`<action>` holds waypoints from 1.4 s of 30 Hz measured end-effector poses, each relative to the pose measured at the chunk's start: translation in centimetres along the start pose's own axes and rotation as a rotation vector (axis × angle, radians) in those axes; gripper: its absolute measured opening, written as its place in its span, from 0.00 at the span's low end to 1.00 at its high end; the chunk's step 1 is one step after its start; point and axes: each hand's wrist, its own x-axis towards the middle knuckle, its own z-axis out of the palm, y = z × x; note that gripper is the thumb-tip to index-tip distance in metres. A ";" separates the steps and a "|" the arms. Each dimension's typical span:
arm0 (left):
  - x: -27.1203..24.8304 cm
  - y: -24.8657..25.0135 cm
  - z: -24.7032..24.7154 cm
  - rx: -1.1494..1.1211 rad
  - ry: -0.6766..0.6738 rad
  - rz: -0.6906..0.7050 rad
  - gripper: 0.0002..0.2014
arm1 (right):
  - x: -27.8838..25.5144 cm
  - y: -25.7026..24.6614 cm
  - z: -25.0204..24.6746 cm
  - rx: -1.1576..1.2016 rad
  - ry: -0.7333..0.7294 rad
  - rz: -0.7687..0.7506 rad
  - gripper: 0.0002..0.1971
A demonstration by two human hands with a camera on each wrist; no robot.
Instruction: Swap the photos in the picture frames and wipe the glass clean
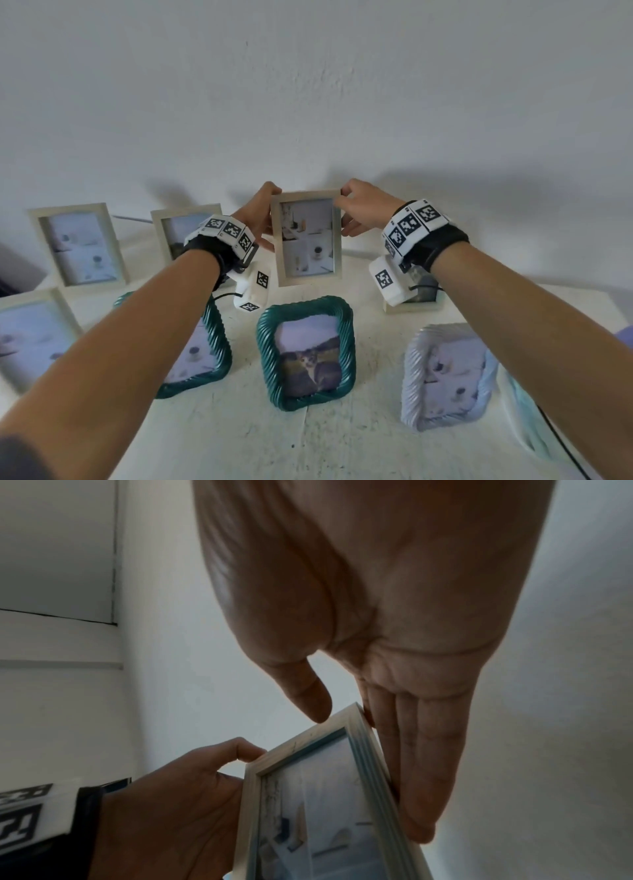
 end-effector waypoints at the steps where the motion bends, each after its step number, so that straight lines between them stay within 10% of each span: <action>1: 0.6 -0.4 0.0 -0.010 -0.011 -0.027 0.22 | 0.3 0.3 0.2 0.002 -0.012 0.020 0.20; 30: 1.6 -3.3 0.3 0.087 0.031 -0.102 0.25 | 1.2 3.1 2.1 -0.142 -0.114 0.120 0.27; 38: 0.1 2.9 1.0 0.391 0.414 0.356 0.20 | 0.0 1.9 -2.8 -0.065 0.040 0.040 0.20; 42: -1.1 5.9 4.9 0.563 0.366 0.544 0.09 | -1.6 2.8 -6.9 -0.023 0.210 0.029 0.12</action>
